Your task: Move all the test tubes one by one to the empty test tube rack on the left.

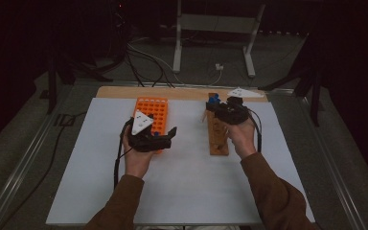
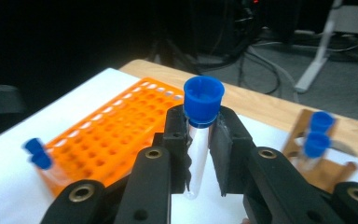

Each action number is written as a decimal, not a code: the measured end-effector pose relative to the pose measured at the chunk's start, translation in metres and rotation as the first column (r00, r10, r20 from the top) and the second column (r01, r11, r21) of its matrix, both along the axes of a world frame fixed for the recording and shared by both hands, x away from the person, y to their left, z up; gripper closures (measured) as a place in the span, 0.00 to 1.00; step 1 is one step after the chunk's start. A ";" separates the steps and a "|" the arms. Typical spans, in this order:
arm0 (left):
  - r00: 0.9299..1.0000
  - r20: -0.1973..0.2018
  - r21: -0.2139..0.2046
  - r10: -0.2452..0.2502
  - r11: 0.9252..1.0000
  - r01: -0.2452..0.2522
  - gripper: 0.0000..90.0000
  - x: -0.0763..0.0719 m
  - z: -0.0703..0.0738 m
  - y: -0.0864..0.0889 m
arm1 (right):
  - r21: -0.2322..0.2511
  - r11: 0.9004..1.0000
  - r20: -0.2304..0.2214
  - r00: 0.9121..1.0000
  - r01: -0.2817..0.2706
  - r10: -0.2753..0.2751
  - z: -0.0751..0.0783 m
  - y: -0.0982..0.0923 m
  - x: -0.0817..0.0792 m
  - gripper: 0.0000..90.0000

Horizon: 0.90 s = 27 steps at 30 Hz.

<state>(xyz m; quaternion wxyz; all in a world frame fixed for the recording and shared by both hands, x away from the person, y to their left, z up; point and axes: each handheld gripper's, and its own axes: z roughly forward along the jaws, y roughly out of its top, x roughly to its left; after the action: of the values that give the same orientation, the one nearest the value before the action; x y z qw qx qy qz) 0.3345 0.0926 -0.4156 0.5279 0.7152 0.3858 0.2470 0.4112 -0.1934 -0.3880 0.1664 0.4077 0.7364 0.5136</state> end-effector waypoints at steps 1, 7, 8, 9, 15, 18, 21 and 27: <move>1.000 0.003 0.010 -0.007 1.000 0.007 0.09 0.000 0.000 -0.004 | 0.002 1.000 -0.003 1.000 -0.008 0.008 0.000 0.002 -0.002 0.85; 0.999 -0.005 0.039 -0.041 0.998 0.041 0.11 0.006 -0.002 -0.025 | 0.003 0.997 -0.019 0.997 -0.074 0.074 0.003 0.017 -0.012 0.85; 0.999 -0.006 0.041 -0.045 0.998 0.045 0.14 0.007 -0.002 -0.028 | 0.001 0.996 -0.020 0.996 -0.086 0.086 0.004 0.019 -0.014 0.85; 0.999 -0.007 0.045 -0.050 0.998 0.051 0.16 0.008 -0.003 -0.031 | 0.000 0.995 -0.021 0.995 -0.095 0.095 0.004 0.021 -0.016 0.85; 0.998 -0.024 0.035 -0.064 0.997 0.065 0.38 0.012 -0.009 -0.043 | 0.006 0.988 -0.036 0.988 -0.151 0.152 0.004 0.030 -0.023 0.85; 0.997 -0.027 0.021 -0.068 0.997 0.069 0.50 0.014 -0.010 -0.046 | 0.007 0.985 -0.033 0.985 -0.170 0.170 0.005 0.034 -0.026 0.85; 0.997 -0.028 0.017 -0.071 0.997 0.072 0.57 0.016 -0.011 -0.048 | 0.012 0.982 -0.035 0.982 -0.187 0.187 0.005 0.037 -0.028 0.85; 0.997 -0.023 0.030 -0.076 0.997 0.077 0.67 0.017 -0.012 -0.048 | 0.008 0.978 -0.039 0.977 -0.209 0.209 0.004 0.044 -0.030 0.85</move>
<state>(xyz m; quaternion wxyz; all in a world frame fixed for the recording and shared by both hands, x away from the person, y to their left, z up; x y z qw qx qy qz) 0.3511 0.0448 -0.4274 0.5217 0.7401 0.3599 0.2248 0.3808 -0.1492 -0.3843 0.0962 0.3384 0.7772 0.5217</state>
